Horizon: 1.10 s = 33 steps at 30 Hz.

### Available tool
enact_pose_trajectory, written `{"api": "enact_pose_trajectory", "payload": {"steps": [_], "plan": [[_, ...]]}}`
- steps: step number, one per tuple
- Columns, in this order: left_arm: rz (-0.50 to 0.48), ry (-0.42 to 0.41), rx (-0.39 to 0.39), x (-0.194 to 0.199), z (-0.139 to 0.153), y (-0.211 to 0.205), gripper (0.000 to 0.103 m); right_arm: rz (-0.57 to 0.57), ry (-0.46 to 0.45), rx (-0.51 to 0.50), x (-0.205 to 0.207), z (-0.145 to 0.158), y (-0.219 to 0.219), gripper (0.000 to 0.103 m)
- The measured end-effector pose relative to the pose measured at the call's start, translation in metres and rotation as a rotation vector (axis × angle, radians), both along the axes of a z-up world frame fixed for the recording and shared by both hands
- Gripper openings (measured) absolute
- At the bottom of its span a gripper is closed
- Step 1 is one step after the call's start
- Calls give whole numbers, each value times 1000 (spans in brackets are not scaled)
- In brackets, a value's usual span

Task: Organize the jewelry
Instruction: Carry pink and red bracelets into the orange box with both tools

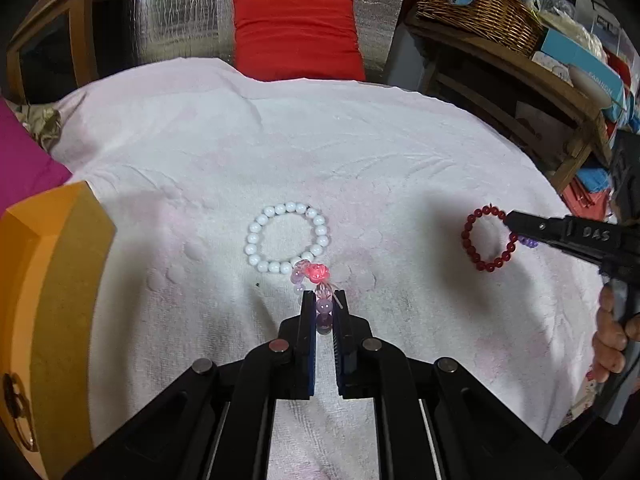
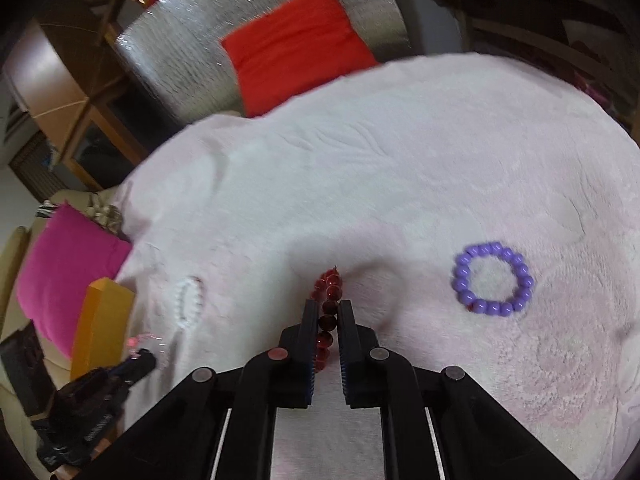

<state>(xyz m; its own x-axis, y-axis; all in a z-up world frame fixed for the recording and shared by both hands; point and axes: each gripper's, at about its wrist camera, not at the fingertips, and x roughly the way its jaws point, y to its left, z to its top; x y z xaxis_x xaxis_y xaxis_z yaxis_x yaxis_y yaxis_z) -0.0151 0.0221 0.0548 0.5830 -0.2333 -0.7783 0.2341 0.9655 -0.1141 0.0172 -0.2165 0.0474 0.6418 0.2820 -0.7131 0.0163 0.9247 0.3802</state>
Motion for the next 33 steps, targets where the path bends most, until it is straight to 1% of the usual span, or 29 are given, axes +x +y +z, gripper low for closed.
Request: {"api": "enact_pose_trajectory", "payload": {"steps": [4,10,16,20,27,33], "plan": [[20,-7,25,-4,2,-1,7,23,-34,19,-4,7,7,11],[40,-19,50,-7,4,-3,7,31,-50,36,-8,11,12,11],[64,-36,87,-13,7,-4,7,54,-75,35,-15,17,17,11],[86,-54,96,-20,13,0,7,72,-89,35,-18,21,26,11],[135,-82,105,-35,23,16,7,120,-101,31,-24,27,55,11],[178,-91,134,-45,24,33,7,157,-83,7,-26,22,82,11]]}}
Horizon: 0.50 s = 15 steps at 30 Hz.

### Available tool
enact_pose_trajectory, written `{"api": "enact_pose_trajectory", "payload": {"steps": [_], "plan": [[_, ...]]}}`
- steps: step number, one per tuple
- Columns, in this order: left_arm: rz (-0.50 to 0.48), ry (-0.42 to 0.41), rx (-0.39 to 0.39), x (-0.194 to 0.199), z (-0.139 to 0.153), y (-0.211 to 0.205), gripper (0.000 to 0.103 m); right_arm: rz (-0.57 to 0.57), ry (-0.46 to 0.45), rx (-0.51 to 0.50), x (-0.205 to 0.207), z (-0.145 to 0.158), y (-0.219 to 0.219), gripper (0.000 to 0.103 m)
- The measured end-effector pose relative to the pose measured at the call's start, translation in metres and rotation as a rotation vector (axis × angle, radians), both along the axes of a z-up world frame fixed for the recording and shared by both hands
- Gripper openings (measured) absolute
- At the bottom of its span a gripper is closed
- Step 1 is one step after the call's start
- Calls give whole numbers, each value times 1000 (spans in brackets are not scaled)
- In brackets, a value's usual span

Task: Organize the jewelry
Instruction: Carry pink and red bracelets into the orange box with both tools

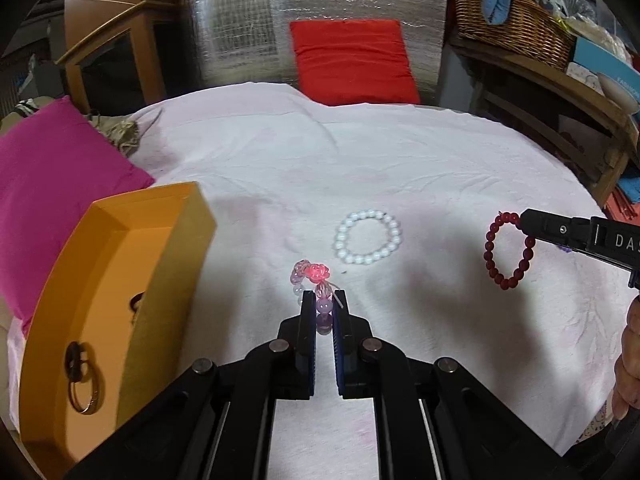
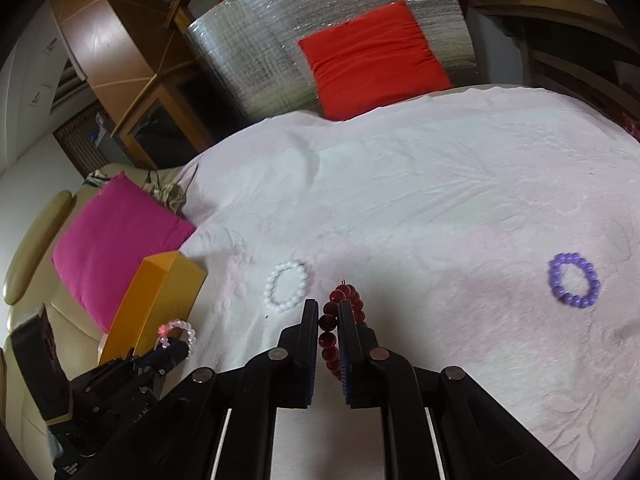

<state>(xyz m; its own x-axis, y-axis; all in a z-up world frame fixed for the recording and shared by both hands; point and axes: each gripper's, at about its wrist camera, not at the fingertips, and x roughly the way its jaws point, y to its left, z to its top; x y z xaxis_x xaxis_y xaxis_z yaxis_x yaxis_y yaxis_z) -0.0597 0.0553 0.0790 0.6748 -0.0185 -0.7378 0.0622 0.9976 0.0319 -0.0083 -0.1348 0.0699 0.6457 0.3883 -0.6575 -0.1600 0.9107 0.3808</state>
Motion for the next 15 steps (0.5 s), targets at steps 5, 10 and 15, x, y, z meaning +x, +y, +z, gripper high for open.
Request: {"api": "enact_pose_trajectory", "payload": {"steps": [5,10,15], "plan": [[18,42,20,1,-11,9,7,15,50,-27,3,-15,12,11],[18,60,21,5,-16,11,7,13,119,-61,10,-29,14,11],[15,81,30,9,-21,9,7,-20,317,-62,25,-63,4,13]]}}
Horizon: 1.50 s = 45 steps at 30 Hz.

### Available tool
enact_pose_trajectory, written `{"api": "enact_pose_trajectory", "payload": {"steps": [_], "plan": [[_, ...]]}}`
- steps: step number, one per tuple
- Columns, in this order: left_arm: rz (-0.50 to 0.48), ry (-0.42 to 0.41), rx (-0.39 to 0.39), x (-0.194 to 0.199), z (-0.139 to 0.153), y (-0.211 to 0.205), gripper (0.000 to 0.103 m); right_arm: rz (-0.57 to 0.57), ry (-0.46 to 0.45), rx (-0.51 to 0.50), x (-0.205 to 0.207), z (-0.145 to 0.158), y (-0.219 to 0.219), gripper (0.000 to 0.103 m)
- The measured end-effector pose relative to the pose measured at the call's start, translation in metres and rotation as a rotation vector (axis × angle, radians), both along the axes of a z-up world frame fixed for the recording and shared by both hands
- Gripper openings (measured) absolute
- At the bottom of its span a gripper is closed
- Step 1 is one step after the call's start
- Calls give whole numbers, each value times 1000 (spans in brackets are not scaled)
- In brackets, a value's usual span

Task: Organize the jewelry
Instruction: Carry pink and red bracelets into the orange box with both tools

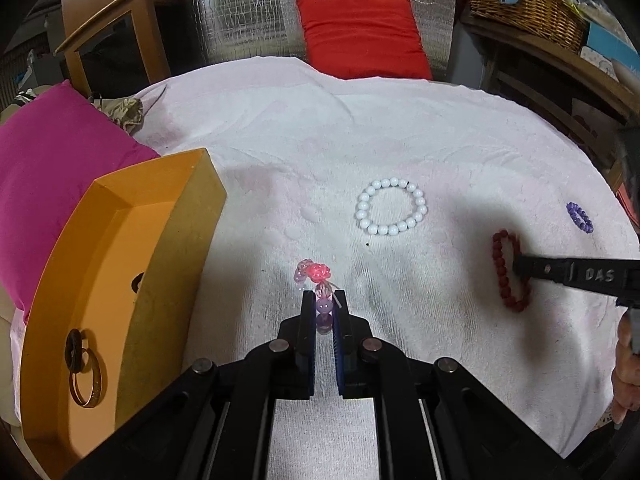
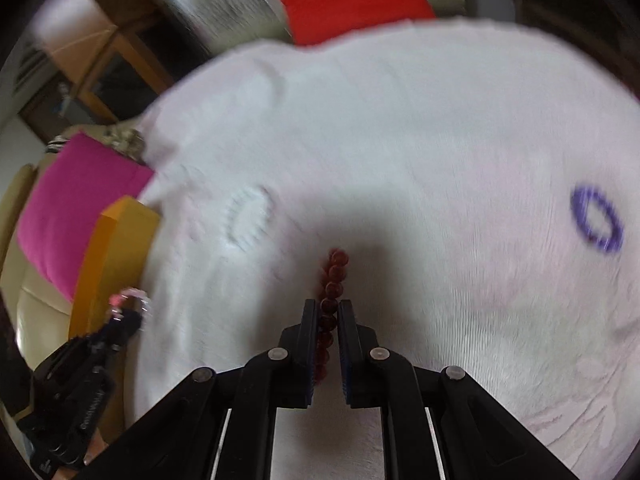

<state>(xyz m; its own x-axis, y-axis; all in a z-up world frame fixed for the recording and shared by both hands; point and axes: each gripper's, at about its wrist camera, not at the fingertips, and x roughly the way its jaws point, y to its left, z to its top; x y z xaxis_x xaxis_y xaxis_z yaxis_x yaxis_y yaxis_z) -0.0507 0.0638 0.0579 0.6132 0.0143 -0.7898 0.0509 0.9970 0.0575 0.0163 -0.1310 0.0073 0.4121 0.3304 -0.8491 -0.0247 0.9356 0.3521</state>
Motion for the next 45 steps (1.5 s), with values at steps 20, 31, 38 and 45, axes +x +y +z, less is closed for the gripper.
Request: {"api": "enact_pose_trajectory", "payload": {"steps": [20,31,38,45], "plan": [[-1,1,-15,3,3,-4,7,45,-117,81,-4,18,0,11],[43,-72,-2,-22,23,5,7,107,-273,118,-28,54,25,11],[101,-104,25,-37,31,19,7,133,-290,123,-36,60,41,11],[163,-139,35,-48,40,37,7,183,-322,152,-45,73,63,11]]}}
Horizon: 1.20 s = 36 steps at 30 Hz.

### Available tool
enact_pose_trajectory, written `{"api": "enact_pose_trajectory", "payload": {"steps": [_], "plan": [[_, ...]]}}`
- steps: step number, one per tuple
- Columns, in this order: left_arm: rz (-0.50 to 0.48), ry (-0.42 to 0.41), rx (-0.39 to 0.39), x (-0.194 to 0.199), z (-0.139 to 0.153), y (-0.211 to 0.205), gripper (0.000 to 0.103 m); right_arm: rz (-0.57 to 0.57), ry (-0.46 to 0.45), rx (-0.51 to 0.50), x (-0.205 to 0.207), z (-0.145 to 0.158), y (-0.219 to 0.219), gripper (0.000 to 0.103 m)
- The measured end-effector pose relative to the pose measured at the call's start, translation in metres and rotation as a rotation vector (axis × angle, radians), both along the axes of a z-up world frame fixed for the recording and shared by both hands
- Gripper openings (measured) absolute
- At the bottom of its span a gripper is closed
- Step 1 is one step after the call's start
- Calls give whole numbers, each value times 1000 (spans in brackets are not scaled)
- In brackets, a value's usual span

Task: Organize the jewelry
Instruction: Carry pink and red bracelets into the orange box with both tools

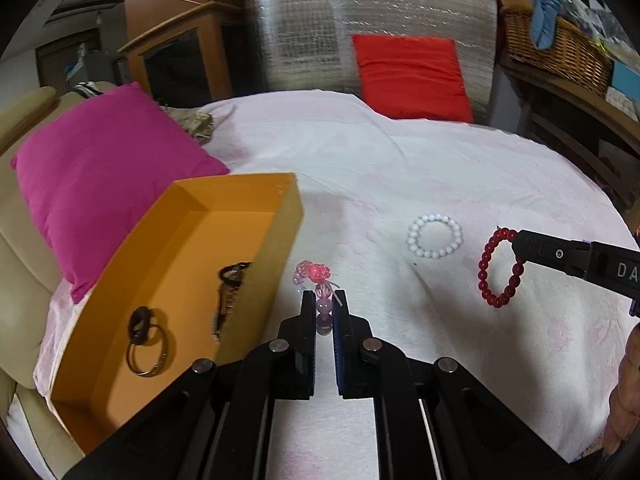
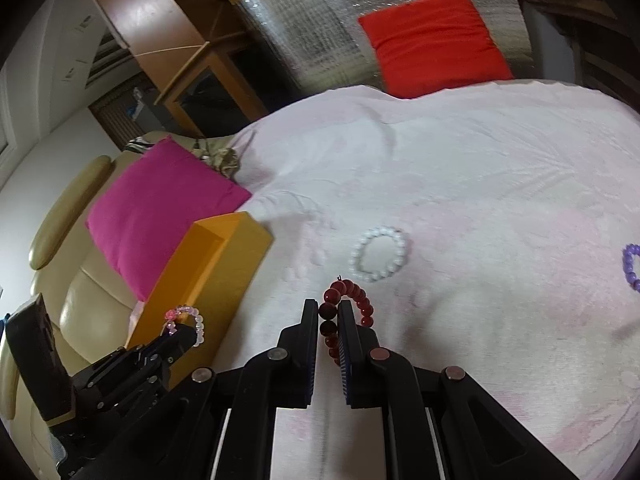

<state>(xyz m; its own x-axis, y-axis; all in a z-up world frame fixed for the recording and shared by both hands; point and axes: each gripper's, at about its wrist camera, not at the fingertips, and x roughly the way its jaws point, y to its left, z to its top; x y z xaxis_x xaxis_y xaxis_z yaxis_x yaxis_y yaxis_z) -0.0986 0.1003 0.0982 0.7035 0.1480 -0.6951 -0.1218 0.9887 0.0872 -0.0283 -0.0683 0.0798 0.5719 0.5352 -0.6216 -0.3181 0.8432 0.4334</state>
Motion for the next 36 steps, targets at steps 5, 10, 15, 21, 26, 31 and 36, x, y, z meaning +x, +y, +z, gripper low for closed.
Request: {"api": "enact_pose_trajectory", "payload": {"steps": [5,10,15,21,26,31,36], "plan": [[34,-32,12,-11,7,12,7,54,-43,34,-9,13,20,11],[105,-66,15,-31,14,36,7,105,-73,66,-18,23,43,11],[193,-104,8,-54,19,65,7,165,-91,94,-26,27,69,11],[346,-118,9,-77,16,121,7,281,-115,139,-46,31,113,11],[482,-58,-14,-84,-1,173,7,375,-104,159,-61,26,148,11],[548,53,-40,-81,-23,197,7,454,-62,143,-75,9,184,11],[535,134,-13,-69,-38,197,7,487,-27,97,-82,-11,207,11]]}}
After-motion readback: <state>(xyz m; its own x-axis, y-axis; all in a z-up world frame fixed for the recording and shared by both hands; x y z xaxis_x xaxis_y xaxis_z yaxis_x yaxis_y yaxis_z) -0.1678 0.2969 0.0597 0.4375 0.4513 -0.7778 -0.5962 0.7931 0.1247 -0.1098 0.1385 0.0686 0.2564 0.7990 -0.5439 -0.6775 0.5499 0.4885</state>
